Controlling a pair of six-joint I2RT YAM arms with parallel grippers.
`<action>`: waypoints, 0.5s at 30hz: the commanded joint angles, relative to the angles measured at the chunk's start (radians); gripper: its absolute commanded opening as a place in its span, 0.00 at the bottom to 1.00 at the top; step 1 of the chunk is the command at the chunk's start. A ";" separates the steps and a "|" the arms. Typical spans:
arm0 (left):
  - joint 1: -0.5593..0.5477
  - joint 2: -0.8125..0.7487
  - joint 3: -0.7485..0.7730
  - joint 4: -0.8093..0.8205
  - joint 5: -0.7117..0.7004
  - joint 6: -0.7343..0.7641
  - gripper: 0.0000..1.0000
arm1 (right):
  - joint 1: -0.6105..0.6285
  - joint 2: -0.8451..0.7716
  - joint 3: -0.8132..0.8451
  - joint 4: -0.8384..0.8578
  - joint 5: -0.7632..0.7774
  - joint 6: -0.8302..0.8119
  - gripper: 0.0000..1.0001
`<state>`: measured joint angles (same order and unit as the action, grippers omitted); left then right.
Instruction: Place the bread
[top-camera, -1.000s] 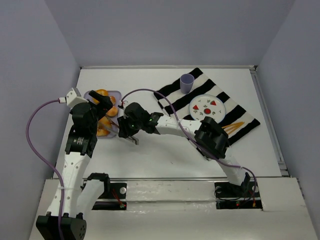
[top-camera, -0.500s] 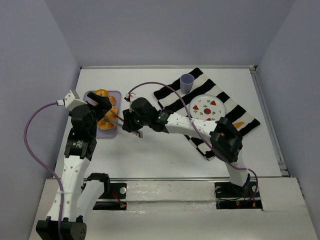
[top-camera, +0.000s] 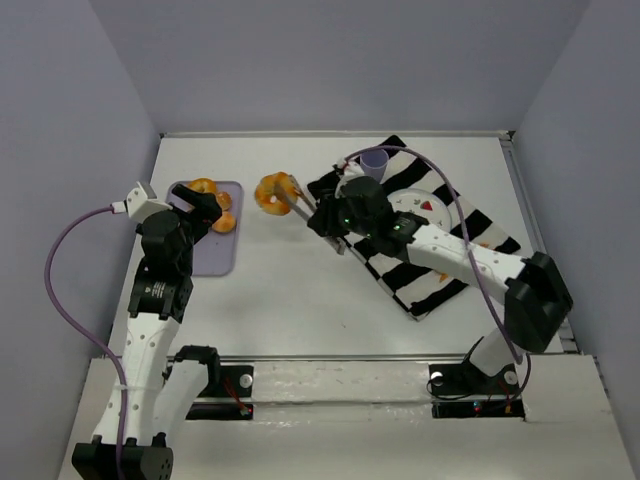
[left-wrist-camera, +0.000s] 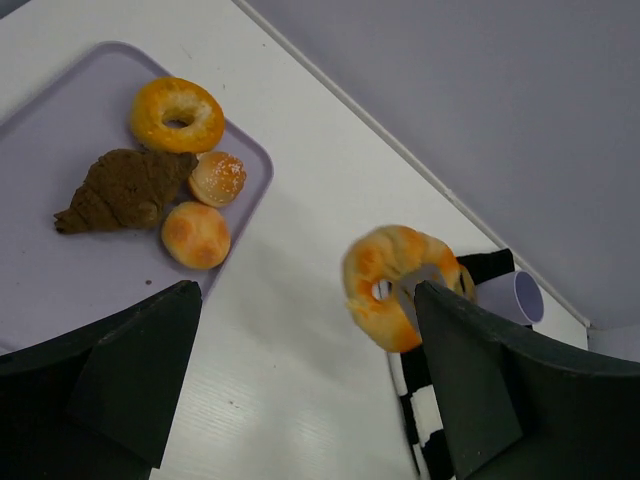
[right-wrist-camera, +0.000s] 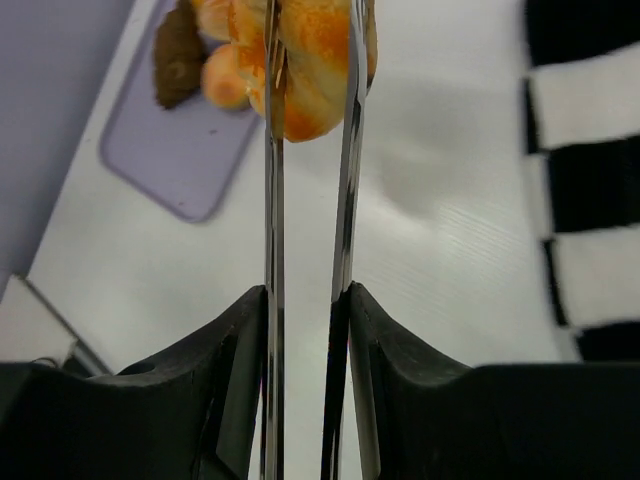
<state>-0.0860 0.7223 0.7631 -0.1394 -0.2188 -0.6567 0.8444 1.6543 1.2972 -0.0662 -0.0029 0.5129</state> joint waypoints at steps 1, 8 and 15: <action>-0.006 -0.018 -0.008 0.026 -0.031 -0.008 0.99 | -0.082 -0.287 -0.175 0.051 0.242 0.013 0.07; -0.006 -0.018 -0.004 0.021 -0.054 -0.003 0.99 | -0.260 -0.665 -0.458 -0.064 0.434 0.047 0.11; -0.006 -0.023 -0.008 0.032 -0.036 -0.003 0.99 | -0.433 -0.728 -0.538 -0.142 0.417 0.110 0.12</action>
<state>-0.0864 0.7166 0.7631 -0.1402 -0.2371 -0.6598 0.4744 0.9092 0.7975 -0.1738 0.3859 0.5751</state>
